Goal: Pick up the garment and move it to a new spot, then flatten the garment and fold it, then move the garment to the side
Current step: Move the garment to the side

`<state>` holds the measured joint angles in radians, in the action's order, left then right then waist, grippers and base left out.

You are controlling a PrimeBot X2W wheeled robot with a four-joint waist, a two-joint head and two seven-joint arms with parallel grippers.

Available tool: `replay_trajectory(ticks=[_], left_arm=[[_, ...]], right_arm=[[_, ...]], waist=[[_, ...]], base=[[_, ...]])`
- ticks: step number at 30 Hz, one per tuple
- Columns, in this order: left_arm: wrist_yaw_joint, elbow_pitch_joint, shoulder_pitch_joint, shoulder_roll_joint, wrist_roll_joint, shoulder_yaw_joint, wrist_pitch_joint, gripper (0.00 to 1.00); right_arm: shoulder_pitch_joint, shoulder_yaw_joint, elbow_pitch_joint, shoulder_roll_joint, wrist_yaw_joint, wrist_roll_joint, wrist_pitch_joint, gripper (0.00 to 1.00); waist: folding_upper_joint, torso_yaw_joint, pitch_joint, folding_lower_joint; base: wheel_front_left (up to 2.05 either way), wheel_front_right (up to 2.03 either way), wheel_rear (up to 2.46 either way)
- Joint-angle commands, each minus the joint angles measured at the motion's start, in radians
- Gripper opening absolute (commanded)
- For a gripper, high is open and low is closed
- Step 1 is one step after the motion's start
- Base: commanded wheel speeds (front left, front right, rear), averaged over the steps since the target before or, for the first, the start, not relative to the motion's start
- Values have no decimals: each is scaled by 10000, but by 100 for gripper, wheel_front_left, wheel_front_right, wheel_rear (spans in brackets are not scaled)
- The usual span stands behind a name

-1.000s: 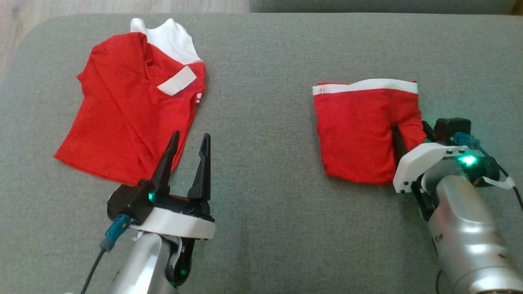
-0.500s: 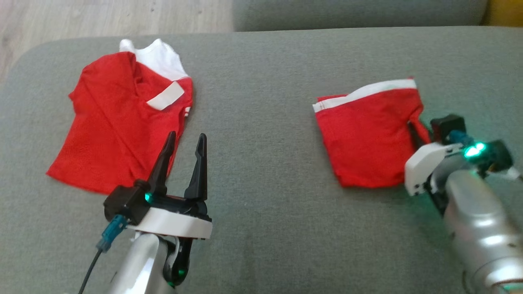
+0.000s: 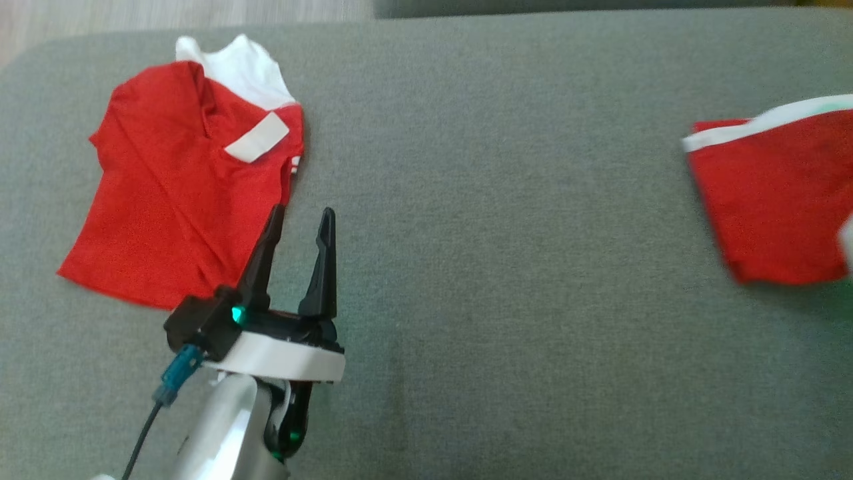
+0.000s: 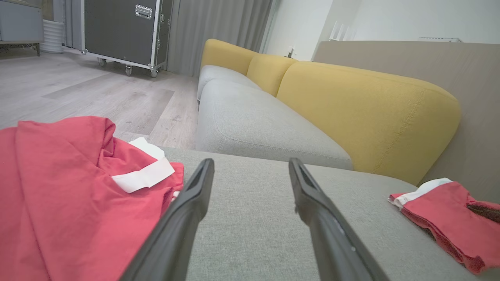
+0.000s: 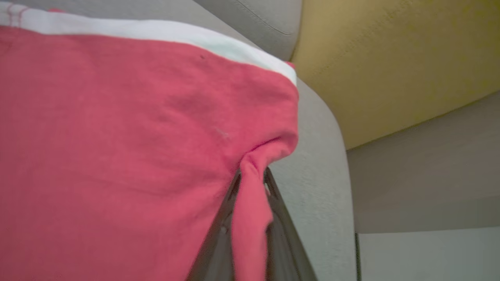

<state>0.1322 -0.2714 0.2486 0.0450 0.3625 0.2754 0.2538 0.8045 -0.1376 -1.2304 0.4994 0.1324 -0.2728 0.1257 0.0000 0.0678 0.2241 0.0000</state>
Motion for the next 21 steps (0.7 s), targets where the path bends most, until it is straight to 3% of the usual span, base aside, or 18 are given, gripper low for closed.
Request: replay_trajectory(ticks=[1,7,16,18,21], left_arm=[[-26,374,495,53,13,-255,80,100],[-22,402,721,53,-29,-263,80,100],[-19,502,920,53,-33,-282,80,100],[-18,471,906,53,-48,-264,80,100],[-18,363,837,53,-159,-284,80,100]], right_arm=[[297,-8,162,430,-17,24,-45,0],[442,700,247,1214,-17,-92,-495,0],[179,1963,697,1455,-17,-639,-964,0],[66,2238,851,1330,-17,-736,-872,100],[-101,2617,1083,1077,-17,-903,-739,100]], waist=[[0,91,213,0],[0,163,609,0],[0,178,765,0],[0,173,711,0],[0,145,526,0]], base=[[0,0,0],[0,0,0],[0,0,0],[0,0,0],[0,0,0]])
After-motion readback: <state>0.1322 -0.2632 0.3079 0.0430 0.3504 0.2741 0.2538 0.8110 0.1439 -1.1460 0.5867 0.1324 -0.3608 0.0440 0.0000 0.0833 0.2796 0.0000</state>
